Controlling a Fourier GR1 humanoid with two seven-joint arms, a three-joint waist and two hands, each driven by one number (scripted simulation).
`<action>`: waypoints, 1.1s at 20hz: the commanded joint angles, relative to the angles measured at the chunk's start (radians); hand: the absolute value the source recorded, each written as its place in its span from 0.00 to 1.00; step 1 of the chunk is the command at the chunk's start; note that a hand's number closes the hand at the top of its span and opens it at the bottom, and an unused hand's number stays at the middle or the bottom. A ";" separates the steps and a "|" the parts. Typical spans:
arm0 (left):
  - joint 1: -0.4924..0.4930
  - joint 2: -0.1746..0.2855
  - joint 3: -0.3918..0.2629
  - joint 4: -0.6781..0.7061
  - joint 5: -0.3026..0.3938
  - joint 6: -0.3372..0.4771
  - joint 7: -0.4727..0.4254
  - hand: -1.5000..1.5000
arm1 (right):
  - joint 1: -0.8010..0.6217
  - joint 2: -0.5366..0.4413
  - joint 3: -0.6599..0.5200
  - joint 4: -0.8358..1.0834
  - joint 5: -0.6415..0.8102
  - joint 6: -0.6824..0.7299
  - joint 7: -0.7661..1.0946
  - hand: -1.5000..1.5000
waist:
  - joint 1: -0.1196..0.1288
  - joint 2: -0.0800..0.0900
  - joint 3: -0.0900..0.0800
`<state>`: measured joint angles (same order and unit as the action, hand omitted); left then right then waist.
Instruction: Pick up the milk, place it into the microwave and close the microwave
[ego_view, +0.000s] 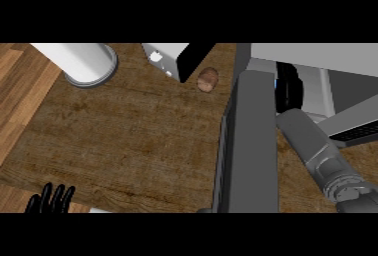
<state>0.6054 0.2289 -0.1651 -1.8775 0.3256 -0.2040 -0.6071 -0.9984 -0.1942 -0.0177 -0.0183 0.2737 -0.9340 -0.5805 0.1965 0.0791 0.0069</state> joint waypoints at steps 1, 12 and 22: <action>-0.027 0.005 0.024 0.016 0.005 -0.003 -0.011 0.00 | -0.029 0.029 0.012 0.004 0.012 0.091 -0.001 0.00 | -0.007 -0.002 0.000; 0.015 0.007 0.010 0.010 -0.010 -0.015 -0.031 0.00 | 0.028 0.098 -0.116 -0.109 -0.121 0.291 -0.147 0.00 | -0.054 -0.021 0.002; 0.054 -0.018 0.002 0.012 -0.021 -0.001 -0.051 0.00 | 0.166 0.077 -0.216 -0.122 -0.229 0.599 -0.326 0.00 | -0.116 -0.046 -0.002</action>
<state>0.6395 0.2219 -0.1590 -1.8683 0.3101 -0.2098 -0.6461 -0.8893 -0.1079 -0.2055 -0.1398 0.0755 -0.4476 -0.8359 0.1015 0.0421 0.0066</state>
